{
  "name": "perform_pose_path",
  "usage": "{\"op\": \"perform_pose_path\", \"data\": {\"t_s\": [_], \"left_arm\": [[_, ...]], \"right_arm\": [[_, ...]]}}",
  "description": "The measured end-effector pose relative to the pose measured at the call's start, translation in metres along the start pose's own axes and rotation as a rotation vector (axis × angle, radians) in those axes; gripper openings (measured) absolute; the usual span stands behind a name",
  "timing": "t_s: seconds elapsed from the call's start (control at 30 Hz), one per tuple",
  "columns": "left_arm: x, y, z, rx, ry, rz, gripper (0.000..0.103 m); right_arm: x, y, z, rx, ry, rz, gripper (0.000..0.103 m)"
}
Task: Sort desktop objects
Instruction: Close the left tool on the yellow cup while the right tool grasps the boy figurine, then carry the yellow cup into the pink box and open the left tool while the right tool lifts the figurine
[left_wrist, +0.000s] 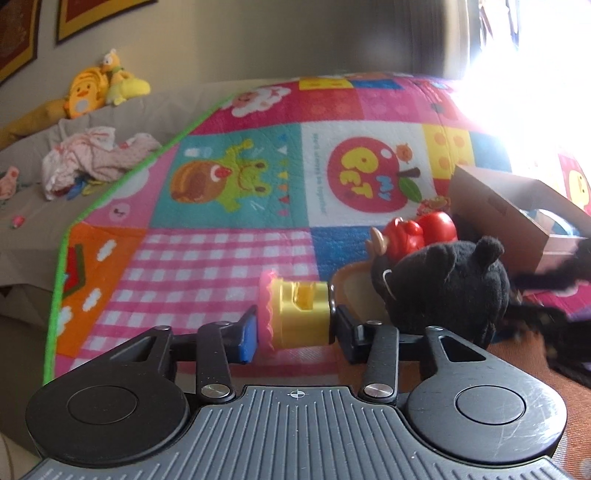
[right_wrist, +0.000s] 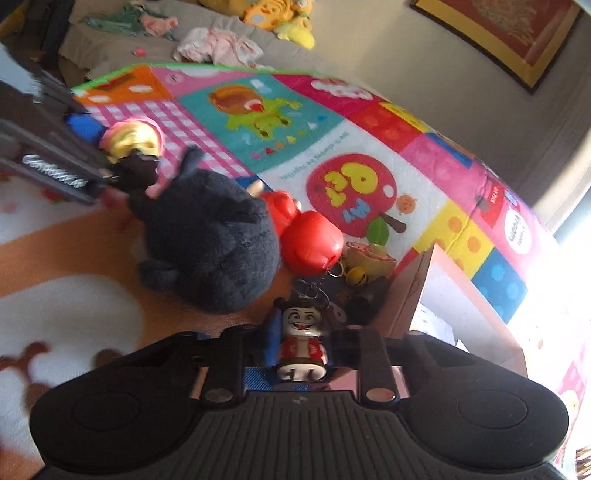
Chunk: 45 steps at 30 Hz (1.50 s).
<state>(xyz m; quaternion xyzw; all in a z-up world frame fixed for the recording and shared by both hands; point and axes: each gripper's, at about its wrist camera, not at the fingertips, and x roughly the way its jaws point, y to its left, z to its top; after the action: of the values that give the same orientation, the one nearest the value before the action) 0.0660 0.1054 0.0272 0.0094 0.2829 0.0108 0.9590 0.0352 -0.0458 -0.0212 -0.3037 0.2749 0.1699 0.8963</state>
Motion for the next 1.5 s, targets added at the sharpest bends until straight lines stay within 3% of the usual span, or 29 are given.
{"op": "perform_pose_path", "data": {"t_s": [0.13,0.27,0.4,0.47,0.53,0.63,0.7,0.8,0.9,1.0,1.07,1.17,1.23,1.3,1.4,1.5], "left_arm": [[-0.034,-0.004,0.011,0.022,-0.079,-0.004,0.047],[-0.05,-0.023,0.018,0.074,-0.109,-0.034,0.047],[-0.063,-0.055,0.018,0.104,-0.124,-0.137,0.047],[-0.068,-0.082,0.016,0.185,-0.143,-0.176,0.047],[-0.069,-0.111,0.011,0.307,-0.172,-0.17,0.047],[-0.059,-0.149,-0.002,0.457,-0.175,-0.172,0.047],[-0.053,-0.162,-0.01,0.494,-0.14,-0.224,0.048],[-0.051,-0.174,-0.021,0.495,-0.101,-0.299,0.05],[-0.051,-0.176,-0.023,0.427,-0.077,-0.384,0.058],[-0.057,-0.175,-0.019,0.372,-0.052,-0.517,0.064],[-0.059,-0.175,-0.018,0.349,-0.016,-0.603,0.074],[-0.062,-0.176,-0.018,0.31,0.017,-0.677,0.076],[-0.063,-0.172,-0.012,0.264,0.01,-0.678,0.08],[-0.062,-0.167,-0.004,0.228,-0.007,-0.623,0.084],[-0.052,-0.17,0.002,0.272,-0.011,-0.492,0.085],[-0.037,-0.178,-0.002,0.303,0.045,-0.476,0.085]], "right_arm": [[-0.04,0.002,-0.029,-0.055,-0.012,0.035,0.022],[-0.062,-0.014,-0.064,-0.05,0.02,-0.035,0.022],[-0.068,-0.043,-0.088,0.063,0.055,-0.135,0.022],[-0.071,-0.058,-0.098,0.158,0.045,-0.151,0.022],[-0.073,-0.071,-0.104,0.255,0.037,-0.152,0.022],[-0.077,-0.089,-0.111,0.377,0.027,-0.133,0.034],[-0.084,-0.097,-0.116,0.437,0.01,-0.108,0.057],[-0.092,-0.102,-0.127,0.488,-0.011,-0.094,0.078],[-0.088,-0.104,-0.134,0.516,-0.004,-0.094,0.083],[-0.074,-0.104,-0.141,0.55,0.029,-0.086,0.084],[-0.066,-0.105,-0.143,0.574,0.07,-0.067,0.085],[-0.066,-0.11,-0.146,0.62,0.064,-0.066,0.092],[-0.067,-0.111,-0.148,0.632,0.065,-0.066,0.093],[-0.067,-0.11,-0.147,0.624,0.066,-0.068,0.096],[-0.066,-0.105,-0.144,0.596,0.067,-0.069,0.098],[-0.066,-0.103,-0.143,0.581,0.069,-0.075,0.099]]}}
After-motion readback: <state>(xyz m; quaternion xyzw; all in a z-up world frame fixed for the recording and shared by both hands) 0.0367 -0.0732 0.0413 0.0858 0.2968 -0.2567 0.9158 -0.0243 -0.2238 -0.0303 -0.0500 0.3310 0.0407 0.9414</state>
